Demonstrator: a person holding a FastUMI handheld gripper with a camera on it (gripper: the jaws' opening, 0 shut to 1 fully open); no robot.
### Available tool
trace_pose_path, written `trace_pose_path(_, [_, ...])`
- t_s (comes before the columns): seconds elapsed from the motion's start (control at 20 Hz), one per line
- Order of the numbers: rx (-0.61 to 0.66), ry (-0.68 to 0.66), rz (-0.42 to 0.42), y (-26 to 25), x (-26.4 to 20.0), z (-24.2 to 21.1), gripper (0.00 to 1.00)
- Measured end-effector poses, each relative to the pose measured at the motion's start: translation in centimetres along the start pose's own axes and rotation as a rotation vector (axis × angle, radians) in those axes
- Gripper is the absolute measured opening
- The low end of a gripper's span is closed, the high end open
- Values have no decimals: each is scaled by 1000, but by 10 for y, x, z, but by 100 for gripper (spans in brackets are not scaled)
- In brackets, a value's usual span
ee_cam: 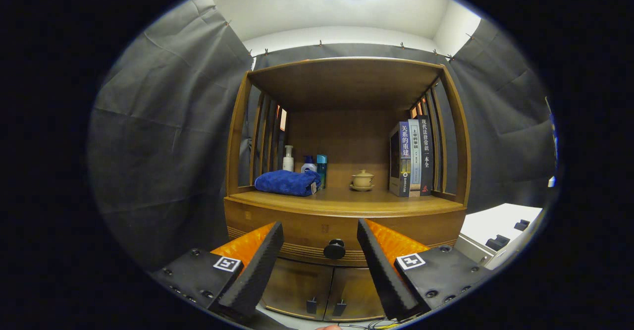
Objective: Pull open the drawer, take out the items inside it, and place them on the countertop above the cabinet.
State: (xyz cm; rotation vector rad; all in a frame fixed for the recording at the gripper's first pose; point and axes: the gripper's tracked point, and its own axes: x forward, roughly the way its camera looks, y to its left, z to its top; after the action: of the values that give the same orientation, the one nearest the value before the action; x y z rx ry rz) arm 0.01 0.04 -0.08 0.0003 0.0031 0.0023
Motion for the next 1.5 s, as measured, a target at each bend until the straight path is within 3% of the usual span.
trace_pose_path(0.5, [55,1,15,-4,6,11,98])
trace_pose_path(0.75, [86,-23,-104,-48,56,36,98])
trace_pose_path(1.0, [145,110,-118,-49,89,-4,98])
trace_pose_path(1.4, [86,359,-52,-24,107,-81,98])
trace_pose_path(1.5, [102,415,-42,-20,110,-98,93])
